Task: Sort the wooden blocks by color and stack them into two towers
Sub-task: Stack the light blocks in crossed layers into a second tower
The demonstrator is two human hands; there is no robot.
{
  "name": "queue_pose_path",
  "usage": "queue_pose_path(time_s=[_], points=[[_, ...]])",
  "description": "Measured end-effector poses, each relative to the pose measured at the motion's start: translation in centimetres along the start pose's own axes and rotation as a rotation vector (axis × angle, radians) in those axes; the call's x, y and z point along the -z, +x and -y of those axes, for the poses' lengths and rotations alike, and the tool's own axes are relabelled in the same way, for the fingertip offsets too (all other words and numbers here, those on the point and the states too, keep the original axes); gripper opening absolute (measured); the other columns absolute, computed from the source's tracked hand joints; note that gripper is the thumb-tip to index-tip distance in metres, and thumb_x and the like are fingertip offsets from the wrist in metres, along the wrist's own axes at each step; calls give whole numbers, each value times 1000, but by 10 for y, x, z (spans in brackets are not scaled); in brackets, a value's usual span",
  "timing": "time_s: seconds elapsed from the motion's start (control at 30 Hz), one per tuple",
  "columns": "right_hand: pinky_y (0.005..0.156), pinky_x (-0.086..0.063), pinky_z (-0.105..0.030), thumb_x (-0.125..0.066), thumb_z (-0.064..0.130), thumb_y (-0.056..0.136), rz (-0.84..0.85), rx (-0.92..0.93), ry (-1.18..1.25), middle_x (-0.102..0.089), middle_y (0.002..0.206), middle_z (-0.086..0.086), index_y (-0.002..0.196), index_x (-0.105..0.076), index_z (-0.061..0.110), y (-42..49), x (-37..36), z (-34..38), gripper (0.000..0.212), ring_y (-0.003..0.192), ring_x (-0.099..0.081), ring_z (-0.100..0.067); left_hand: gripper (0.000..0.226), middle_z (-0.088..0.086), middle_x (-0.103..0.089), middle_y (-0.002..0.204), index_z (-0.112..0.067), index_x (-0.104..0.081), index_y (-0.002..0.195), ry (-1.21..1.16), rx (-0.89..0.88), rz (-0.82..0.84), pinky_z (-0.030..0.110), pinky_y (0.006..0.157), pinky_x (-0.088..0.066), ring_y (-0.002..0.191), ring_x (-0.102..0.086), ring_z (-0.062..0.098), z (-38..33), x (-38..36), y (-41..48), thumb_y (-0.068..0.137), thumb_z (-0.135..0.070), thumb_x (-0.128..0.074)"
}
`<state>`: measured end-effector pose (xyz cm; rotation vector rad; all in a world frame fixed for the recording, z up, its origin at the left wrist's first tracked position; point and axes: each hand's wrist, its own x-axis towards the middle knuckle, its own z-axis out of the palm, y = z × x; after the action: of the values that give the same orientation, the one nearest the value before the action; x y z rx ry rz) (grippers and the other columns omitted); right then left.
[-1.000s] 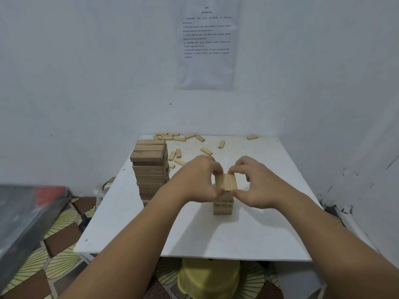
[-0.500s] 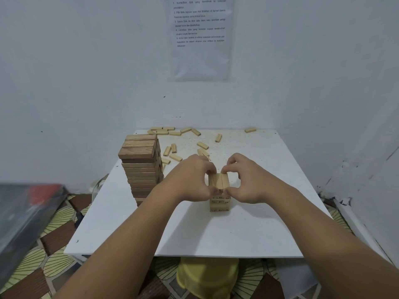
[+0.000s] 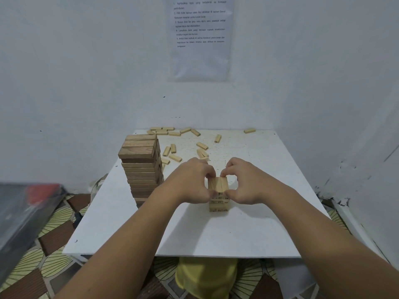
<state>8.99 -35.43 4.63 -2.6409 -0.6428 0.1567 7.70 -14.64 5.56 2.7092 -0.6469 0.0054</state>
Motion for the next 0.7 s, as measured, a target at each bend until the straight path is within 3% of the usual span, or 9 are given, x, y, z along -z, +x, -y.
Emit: queue_pose_path(time_s=[0.27,0.7], points=[[82,-49,-31,-74,38,79,-8,-1,-17,-51,103,14,110,-70,31,-1,1,2,32,92,-51,-6,46,-7,-60,108,-22,-69,121,-6,8,34,37,93,-49,108,-50,15,-1,1,1,83,-47,-76],[90,-51,-36,-79,42,78,-4,-53,26,-56,108,15,123,-62,33,-8,3,4,49,101,-55,-9,53,-9,-60,111,-24,-65,124,-7,38,57,37,95,-50,108,-49,13,0,-1,0,79,-53,-73]])
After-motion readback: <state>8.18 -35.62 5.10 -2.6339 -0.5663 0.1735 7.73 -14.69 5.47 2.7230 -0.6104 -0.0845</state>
